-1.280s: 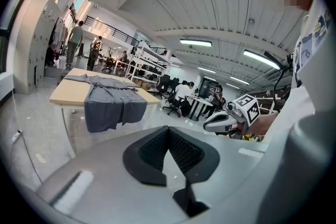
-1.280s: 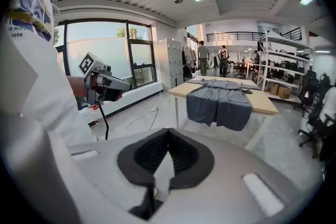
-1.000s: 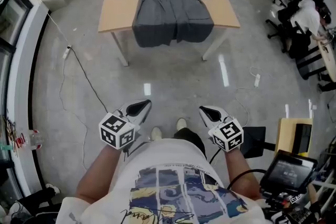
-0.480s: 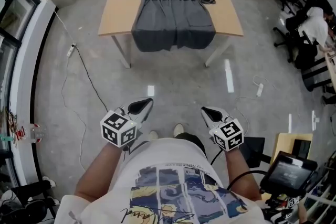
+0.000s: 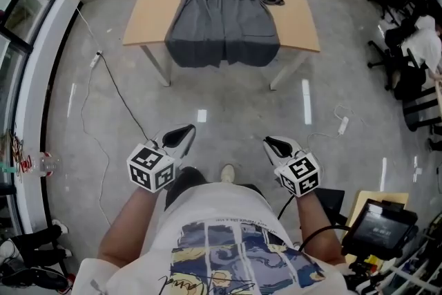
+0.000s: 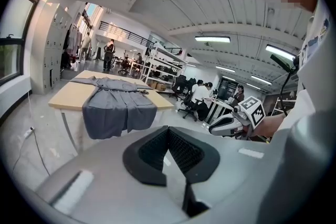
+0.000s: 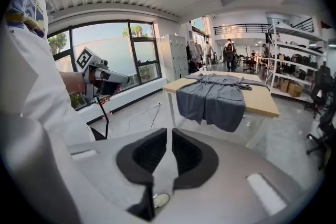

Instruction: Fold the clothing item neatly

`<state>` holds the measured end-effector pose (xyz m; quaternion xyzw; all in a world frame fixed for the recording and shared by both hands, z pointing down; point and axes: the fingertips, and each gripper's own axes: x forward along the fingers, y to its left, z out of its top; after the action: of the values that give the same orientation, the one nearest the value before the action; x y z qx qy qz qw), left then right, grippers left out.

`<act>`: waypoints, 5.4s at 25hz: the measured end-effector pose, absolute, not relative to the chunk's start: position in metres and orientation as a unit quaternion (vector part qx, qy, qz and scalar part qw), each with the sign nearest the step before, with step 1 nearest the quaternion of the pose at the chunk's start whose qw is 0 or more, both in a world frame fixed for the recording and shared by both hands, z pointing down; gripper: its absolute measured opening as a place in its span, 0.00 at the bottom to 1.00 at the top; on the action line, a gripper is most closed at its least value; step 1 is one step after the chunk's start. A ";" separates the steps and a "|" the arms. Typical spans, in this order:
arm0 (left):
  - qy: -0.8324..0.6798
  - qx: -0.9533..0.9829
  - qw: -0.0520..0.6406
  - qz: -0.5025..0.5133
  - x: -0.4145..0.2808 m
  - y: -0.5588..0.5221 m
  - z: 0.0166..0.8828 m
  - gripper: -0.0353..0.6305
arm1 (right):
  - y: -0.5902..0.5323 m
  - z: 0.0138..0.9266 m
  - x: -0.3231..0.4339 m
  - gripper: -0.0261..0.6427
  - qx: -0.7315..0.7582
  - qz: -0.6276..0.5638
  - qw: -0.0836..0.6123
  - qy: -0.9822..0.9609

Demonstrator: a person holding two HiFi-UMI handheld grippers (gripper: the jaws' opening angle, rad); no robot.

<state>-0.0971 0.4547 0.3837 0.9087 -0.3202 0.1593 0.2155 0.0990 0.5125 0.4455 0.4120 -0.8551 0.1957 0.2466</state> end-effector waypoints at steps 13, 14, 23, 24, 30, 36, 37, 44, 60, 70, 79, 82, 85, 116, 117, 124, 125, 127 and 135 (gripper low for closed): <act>-0.331 0.904 0.217 0.163 -0.068 0.403 0.389 0.06 | 0.463 0.455 0.135 0.10 0.424 0.205 0.232 -0.851; -0.327 0.906 0.216 0.162 -0.065 0.395 0.389 0.06 | 0.457 0.454 0.134 0.10 0.425 0.205 0.232 -0.851; -0.299 0.918 0.212 0.153 -0.067 0.315 0.386 0.06 | 0.389 0.447 0.125 0.11 0.447 0.201 0.239 -0.838; -0.296 0.919 0.212 0.152 -0.069 0.304 0.385 0.06 | 0.379 0.446 0.124 0.11 0.450 0.203 0.239 -0.836; -0.284 0.925 0.204 0.150 -0.089 0.238 0.378 0.06 | 0.316 0.442 0.104 0.11 0.466 0.212 0.234 -0.827; -0.265 0.930 0.206 0.153 -0.113 0.187 0.380 0.06 | 0.264 0.439 0.074 0.11 0.478 0.211 0.237 -0.819; -0.262 0.931 0.206 0.153 -0.117 0.180 0.381 0.06 | 0.256 0.438 0.070 0.11 0.480 0.211 0.238 -0.818; -0.251 0.936 0.200 0.148 -0.136 0.141 0.382 0.06 | 0.221 0.434 0.055 0.11 0.497 0.210 0.246 -0.805; -0.278 0.927 0.209 0.141 -0.138 0.073 0.387 0.06 | 0.124 0.440 0.090 0.13 0.501 0.205 0.253 -0.802; -0.290 0.920 0.213 0.157 -0.095 -0.006 0.391 0.06 | 0.026 0.450 0.152 0.14 0.503 0.209 0.245 -0.802; -0.291 0.915 0.216 0.179 -0.023 -0.073 0.390 0.06 | -0.051 0.477 0.241 0.14 0.510 0.241 0.235 -0.792; -0.291 0.913 0.217 0.188 -0.002 -0.090 0.391 0.06 | -0.075 0.490 0.272 0.16 0.518 0.255 0.229 -0.783; -0.294 0.908 0.220 0.200 0.013 -0.100 0.393 0.06 | -0.098 0.504 0.305 0.19 0.531 0.268 0.226 -0.772; -0.297 0.880 0.269 0.256 0.067 -0.149 0.440 0.06 | -0.272 0.597 0.571 0.28 0.662 0.357 0.149 -0.642; -0.299 0.878 0.271 0.257 0.067 -0.149 0.440 0.06 | -0.277 0.597 0.573 0.28 0.662 0.360 0.144 -0.641; -0.308 0.870 0.282 0.262 0.065 -0.150 0.448 0.06 | -0.302 0.614 0.588 0.29 0.657 0.397 0.123 -0.629; -0.307 0.869 0.284 0.263 0.066 -0.149 0.450 0.06 | -0.303 0.619 0.590 0.29 0.656 0.407 0.118 -0.625; -0.305 0.868 0.289 0.264 0.066 -0.147 0.452 0.06 | -0.303 0.626 0.592 0.29 0.652 0.427 0.105 -0.618; -0.312 0.861 0.303 0.264 0.058 -0.145 0.460 0.06 | -0.307 0.635 0.584 0.29 0.622 0.474 0.047 -0.621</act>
<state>0.0575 -0.1446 0.4599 0.8609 -0.3118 0.2643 0.3029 0.5844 -0.3065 0.6348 0.6222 -0.6210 0.4744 0.0468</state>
